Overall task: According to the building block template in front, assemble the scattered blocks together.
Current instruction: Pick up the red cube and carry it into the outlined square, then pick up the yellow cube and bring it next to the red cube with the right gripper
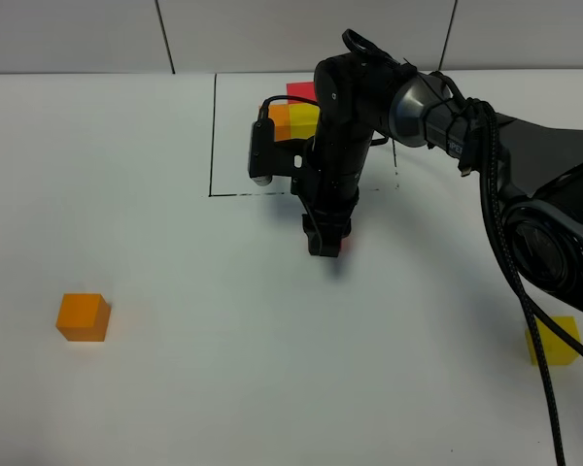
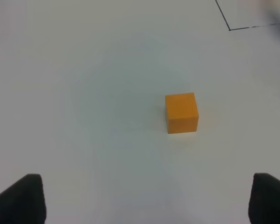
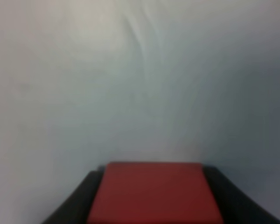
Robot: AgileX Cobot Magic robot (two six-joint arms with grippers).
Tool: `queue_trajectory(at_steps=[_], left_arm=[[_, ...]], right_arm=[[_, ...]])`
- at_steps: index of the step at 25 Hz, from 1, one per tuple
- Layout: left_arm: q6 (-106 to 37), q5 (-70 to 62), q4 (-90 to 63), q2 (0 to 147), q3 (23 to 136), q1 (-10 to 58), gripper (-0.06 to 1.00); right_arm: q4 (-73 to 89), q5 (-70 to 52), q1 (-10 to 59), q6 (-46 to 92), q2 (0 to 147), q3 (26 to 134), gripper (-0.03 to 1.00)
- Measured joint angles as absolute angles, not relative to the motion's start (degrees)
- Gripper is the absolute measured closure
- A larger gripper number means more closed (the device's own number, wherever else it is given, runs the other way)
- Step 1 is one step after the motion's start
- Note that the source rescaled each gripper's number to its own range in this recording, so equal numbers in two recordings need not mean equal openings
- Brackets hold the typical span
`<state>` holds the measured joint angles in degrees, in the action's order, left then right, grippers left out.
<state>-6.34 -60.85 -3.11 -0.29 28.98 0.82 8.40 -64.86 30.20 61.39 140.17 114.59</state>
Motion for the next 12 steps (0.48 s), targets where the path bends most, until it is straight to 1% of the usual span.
queue_trajectory(at_steps=[8,9,10,12], left_arm=[[-6.34,-60.85,-3.11,-0.29,28.98,0.82,-0.05],[-6.34,-60.85,-3.11,-0.29,28.98,0.82,-0.05],[-6.34,-60.85,-3.11,-0.29,28.98,0.82,-0.05],[-6.34,-60.85,-3.11,-0.29,28.98,0.82,-0.05]], right_arm=[[8.68,-63.77,29.99,61.25,140.17,114.59,0.97],[8.68,-63.73,29.99,61.25,140.17,114.59,0.95],[8.68,-63.60,29.99,61.00,140.17,114.59,0.92],[8.74,-63.40,29.99,59.89,140.17,114.59,0.79]])
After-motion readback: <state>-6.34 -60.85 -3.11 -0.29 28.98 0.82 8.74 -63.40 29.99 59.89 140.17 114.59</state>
